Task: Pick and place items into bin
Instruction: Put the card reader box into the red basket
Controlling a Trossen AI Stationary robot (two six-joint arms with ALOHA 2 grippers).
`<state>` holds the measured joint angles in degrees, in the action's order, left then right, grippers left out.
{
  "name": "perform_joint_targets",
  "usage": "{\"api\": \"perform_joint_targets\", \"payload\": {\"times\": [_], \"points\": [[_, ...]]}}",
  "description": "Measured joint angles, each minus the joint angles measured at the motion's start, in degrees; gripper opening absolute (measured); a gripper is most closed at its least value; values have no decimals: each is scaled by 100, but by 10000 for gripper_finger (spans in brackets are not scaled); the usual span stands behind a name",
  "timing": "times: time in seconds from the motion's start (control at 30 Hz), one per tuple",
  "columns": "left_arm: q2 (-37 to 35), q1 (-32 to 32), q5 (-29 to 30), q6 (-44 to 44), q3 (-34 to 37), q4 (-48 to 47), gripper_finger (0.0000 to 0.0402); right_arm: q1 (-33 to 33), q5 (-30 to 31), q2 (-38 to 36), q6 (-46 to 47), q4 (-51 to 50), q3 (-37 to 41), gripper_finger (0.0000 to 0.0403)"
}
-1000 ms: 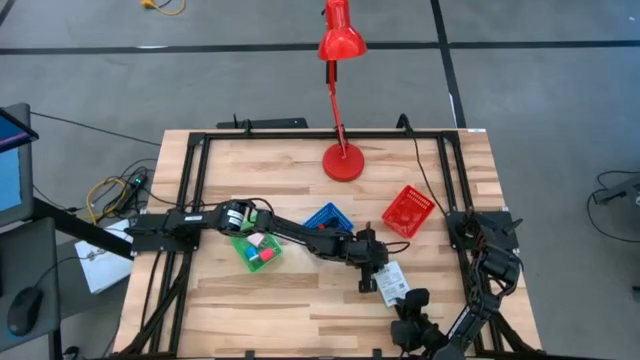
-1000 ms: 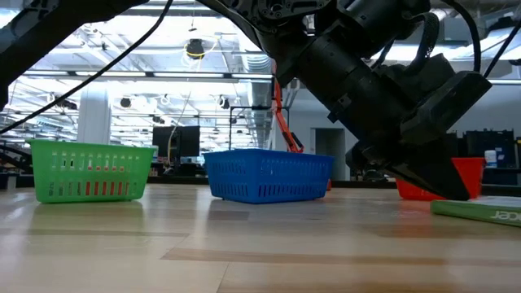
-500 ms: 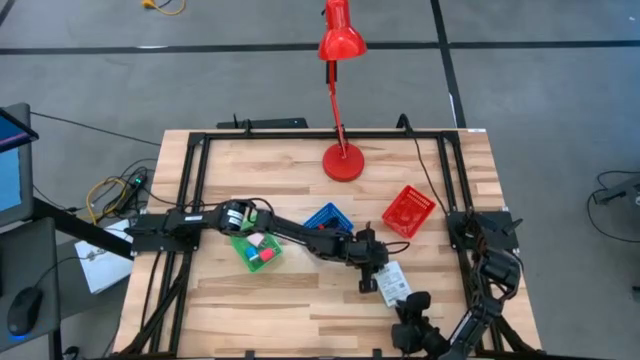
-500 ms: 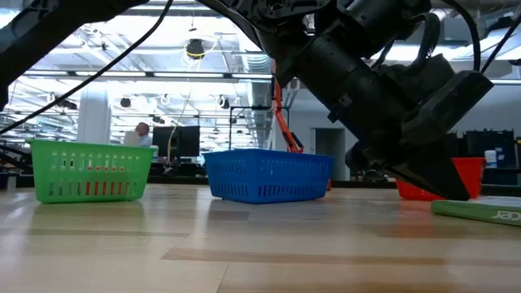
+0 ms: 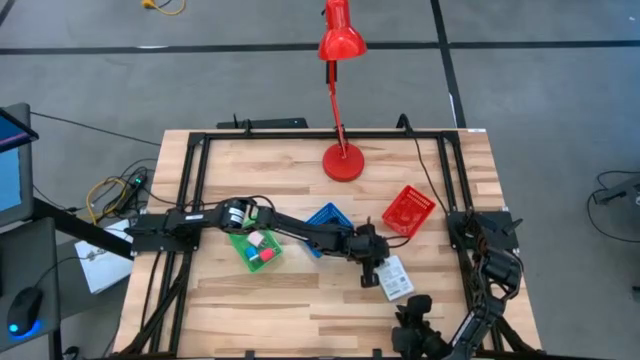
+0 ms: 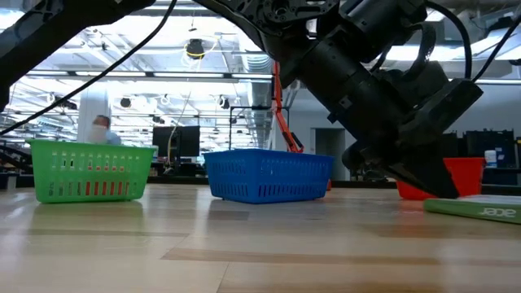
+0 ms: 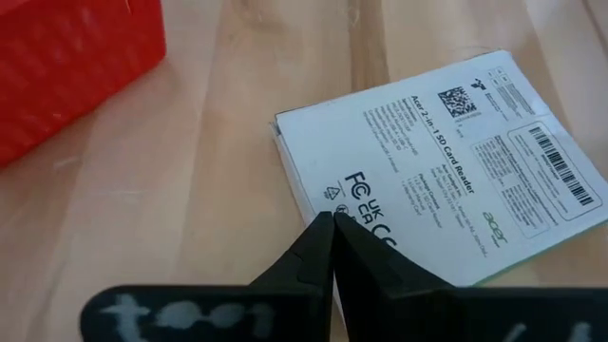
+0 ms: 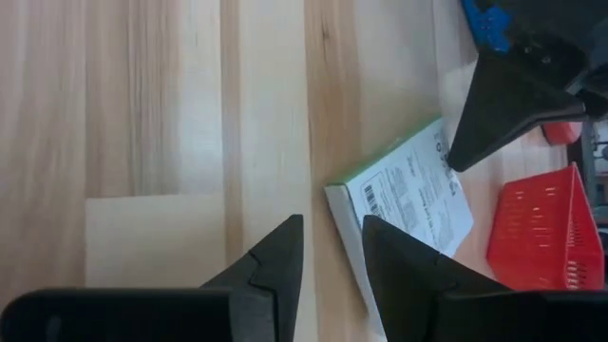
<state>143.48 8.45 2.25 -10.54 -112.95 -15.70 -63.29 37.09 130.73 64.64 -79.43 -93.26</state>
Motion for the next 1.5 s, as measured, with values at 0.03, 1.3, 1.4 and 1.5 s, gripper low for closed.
{"api": "perform_joint_targets", "payload": {"times": [0.03,1.3,1.4,1.5], "points": [[8,-1,8,28,-64,-66,0,-4,-20,-4,44,-2,-1,106],[-13,221,869,14,-532,-1432,0,296,-693,-58,146,294,283,207],[-13,175,851,18,-535,-1485,0,285,-625,-84,-172,349,373,241],[-13,179,856,58,-535,-1490,0,265,-556,-74,-131,294,381,258]]}}
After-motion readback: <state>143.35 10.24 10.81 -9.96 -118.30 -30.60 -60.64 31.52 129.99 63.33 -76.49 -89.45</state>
